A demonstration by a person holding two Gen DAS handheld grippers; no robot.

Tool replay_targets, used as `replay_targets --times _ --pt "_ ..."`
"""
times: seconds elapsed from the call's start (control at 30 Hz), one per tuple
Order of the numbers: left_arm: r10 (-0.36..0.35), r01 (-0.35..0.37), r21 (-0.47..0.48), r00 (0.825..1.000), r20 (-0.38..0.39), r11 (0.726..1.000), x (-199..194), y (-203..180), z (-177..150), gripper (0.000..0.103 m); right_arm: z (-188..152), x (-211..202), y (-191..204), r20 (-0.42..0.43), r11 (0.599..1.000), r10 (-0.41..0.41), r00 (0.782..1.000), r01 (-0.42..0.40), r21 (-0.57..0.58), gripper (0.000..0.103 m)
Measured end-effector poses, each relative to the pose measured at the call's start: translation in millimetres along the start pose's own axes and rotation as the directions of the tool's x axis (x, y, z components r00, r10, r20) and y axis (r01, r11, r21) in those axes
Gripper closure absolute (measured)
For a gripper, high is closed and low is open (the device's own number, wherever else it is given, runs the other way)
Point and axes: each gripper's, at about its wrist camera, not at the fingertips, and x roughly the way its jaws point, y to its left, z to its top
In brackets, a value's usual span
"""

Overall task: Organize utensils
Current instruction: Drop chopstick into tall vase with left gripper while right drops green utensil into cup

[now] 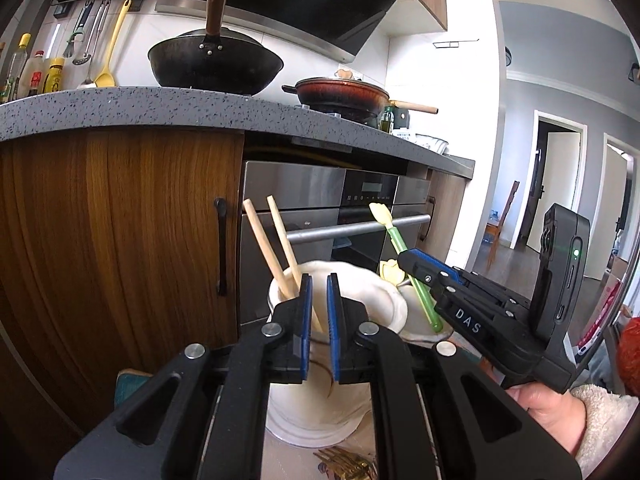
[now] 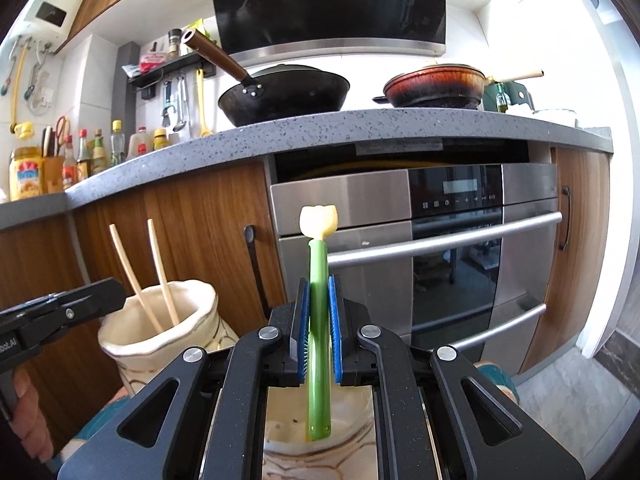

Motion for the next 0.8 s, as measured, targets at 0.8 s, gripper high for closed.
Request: replay_targets --times 0.8 --pt "0.023 -0.025 -0.051 0.999 -0.034 0.998 -24 16 -22 0.055 -21 -35 -9 -0.08 0.997 -0.014 0.997 0.019 0.069 0.092"
